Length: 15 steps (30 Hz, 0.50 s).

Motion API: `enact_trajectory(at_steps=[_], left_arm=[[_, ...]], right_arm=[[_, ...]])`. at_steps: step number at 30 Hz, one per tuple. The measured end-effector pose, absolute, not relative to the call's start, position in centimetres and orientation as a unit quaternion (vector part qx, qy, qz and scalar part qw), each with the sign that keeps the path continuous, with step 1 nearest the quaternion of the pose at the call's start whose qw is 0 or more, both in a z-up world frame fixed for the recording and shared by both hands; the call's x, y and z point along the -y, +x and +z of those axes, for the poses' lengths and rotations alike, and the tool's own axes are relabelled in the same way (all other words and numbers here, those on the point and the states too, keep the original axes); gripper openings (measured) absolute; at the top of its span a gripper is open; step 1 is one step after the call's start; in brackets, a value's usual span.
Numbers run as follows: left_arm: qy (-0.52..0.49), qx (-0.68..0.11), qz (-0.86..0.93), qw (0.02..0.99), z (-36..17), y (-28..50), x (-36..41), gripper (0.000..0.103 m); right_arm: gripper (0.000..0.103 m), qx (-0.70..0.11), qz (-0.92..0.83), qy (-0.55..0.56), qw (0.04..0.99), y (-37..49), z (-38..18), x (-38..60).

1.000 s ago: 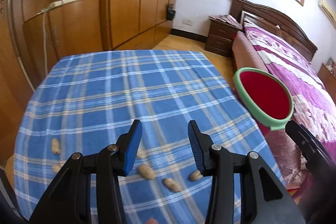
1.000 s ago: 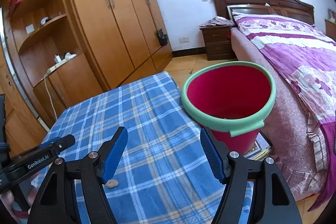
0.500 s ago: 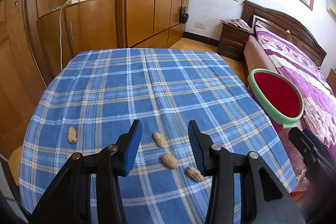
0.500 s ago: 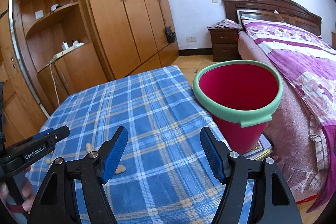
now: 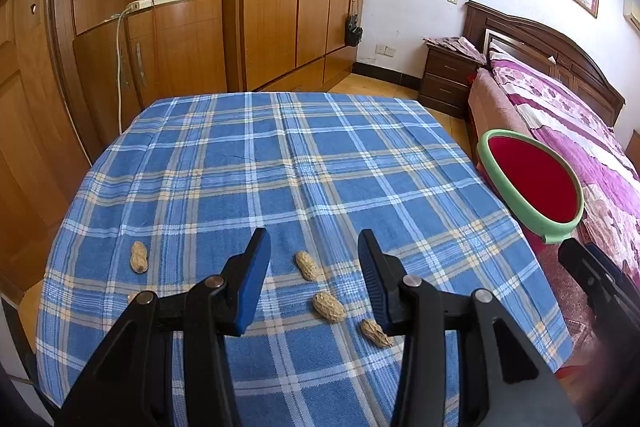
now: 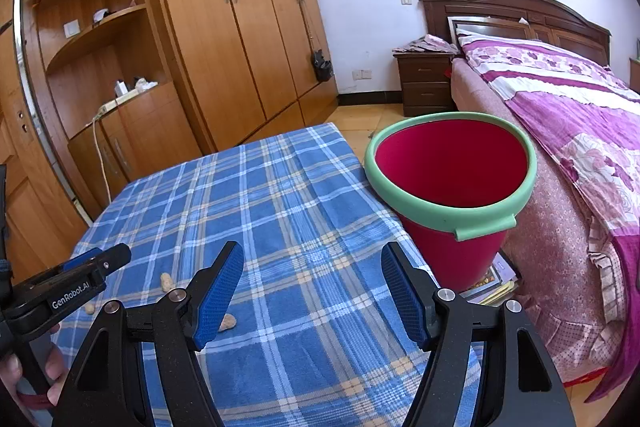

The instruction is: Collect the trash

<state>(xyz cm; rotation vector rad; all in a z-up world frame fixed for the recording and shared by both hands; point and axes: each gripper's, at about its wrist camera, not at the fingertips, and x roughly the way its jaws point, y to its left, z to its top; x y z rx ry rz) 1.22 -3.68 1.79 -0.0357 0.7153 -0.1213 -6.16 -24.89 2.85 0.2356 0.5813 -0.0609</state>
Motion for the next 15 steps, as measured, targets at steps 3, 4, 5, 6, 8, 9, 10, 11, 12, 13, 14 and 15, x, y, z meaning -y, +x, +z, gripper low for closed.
enact_trajectory(at_steps=[3,4,5,6,8,9,10,11,12,13,14,15], left_arm=[[-0.017,-0.350,-0.060,0.935,1.77,1.21,3.72,0.046],[-0.017,-0.350,-0.059,0.935,1.80,1.23,3.73,0.046],[-0.017,-0.350,-0.059,0.935,1.79,1.23,3.74,0.046],[-0.017,-0.350,-0.059,0.935,1.78,1.22,3.75,0.046],[-0.017,-0.350,-0.059,0.935,1.80,1.23,3.76,0.046],[-0.017,-0.350,-0.059,0.935,1.81,1.25,3.77,0.046],[-0.017,-0.350,-0.059,0.935,1.82,1.25,3.77,0.046],[-0.017,-0.350,-0.059,0.935,1.81,1.24,3.77,0.046],[-0.017,-0.350,-0.059,0.935,1.83,1.25,3.77,0.046],[-0.017,-0.350,-0.059,0.935,1.83,1.25,3.77,0.046],[-0.017,-0.349,-0.059,0.935,1.81,1.22,3.79,0.046],[-0.017,-0.349,-0.059,0.935,1.83,1.22,3.79,0.046]], right_arm=[[0.073,-0.286,-0.030,0.117,0.951,-6.16,2.90,24.99],[0.073,-0.286,-0.031,0.117,0.951,-6.15,2.90,25.01],[0.073,-0.286,-0.031,0.118,0.950,-6.15,2.89,25.06],[0.073,-0.286,-0.032,0.118,0.950,-6.15,2.88,25.09],[0.073,-0.286,-0.032,0.119,0.950,-6.14,2.87,25.18],[0.073,-0.286,-0.032,0.119,0.950,-6.14,2.87,25.19],[0.073,-0.287,-0.032,0.119,0.950,-6.13,2.87,25.19],[0.073,-0.286,-0.032,0.119,0.950,-6.14,2.88,25.19],[0.073,-0.286,-0.033,0.119,0.950,-6.16,2.88,25.24],[0.073,-0.286,-0.033,0.119,0.950,-6.16,2.89,25.25],[0.073,-0.286,-0.033,0.119,0.950,-6.16,2.89,25.26],[0.073,-0.286,-0.033,0.119,0.950,-6.16,2.89,25.26]])
